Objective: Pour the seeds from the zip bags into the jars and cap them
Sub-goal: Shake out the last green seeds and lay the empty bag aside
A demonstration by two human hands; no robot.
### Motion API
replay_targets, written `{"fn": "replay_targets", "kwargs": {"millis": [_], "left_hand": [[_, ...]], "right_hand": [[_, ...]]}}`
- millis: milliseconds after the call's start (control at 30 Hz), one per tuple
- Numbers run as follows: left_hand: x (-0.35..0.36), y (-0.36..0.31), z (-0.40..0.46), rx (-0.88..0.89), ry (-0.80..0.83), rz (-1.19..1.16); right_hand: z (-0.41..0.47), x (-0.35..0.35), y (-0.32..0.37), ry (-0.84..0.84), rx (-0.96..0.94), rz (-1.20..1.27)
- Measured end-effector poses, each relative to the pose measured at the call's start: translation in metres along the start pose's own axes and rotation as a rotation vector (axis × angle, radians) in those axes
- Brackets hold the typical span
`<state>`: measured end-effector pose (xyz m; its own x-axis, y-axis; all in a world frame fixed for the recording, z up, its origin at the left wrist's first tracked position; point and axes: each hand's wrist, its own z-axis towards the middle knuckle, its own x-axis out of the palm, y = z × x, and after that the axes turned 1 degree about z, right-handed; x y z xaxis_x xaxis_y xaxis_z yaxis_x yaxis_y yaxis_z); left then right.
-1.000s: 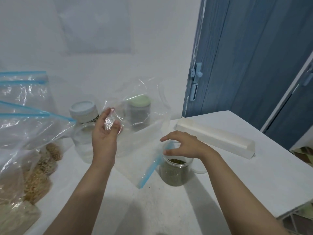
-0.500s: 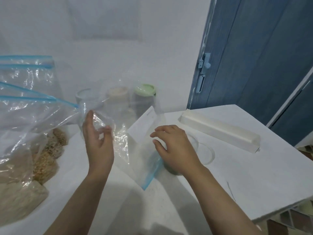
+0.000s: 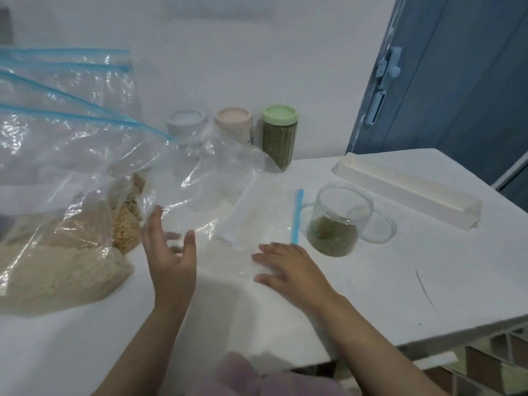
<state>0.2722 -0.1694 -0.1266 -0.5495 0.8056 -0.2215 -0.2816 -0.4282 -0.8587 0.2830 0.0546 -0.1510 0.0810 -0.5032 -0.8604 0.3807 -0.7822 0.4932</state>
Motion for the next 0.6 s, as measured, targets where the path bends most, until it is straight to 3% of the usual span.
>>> {"fn": "replay_targets", "kwargs": {"millis": [167, 300, 367, 500, 600], "left_hand": [[-0.022, -0.004, 0.001, 0.024, 0.132, 0.058], [-0.032, -0.017, 0.019, 0.124, 0.137, 0.154], [-0.04, -0.018, 0.03, 0.187, 0.161, 0.133], [-0.05, -0.021, 0.057, 0.297, 0.084, 0.184], [-0.051, -0.028, 0.069, 0.267, -0.073, 0.249]], "right_hand": [[0.001, -0.014, 0.019, -0.414, -0.097, -0.025], [0.003, -0.056, 0.055, -0.561, -0.071, 0.011], [-0.001, -0.083, 0.074, -0.521, -0.087, 0.085], [-0.011, -0.129, 0.09, -0.182, -0.133, 0.044], [-0.008, -0.146, 0.091, -0.341, -0.154, 0.062]]}}
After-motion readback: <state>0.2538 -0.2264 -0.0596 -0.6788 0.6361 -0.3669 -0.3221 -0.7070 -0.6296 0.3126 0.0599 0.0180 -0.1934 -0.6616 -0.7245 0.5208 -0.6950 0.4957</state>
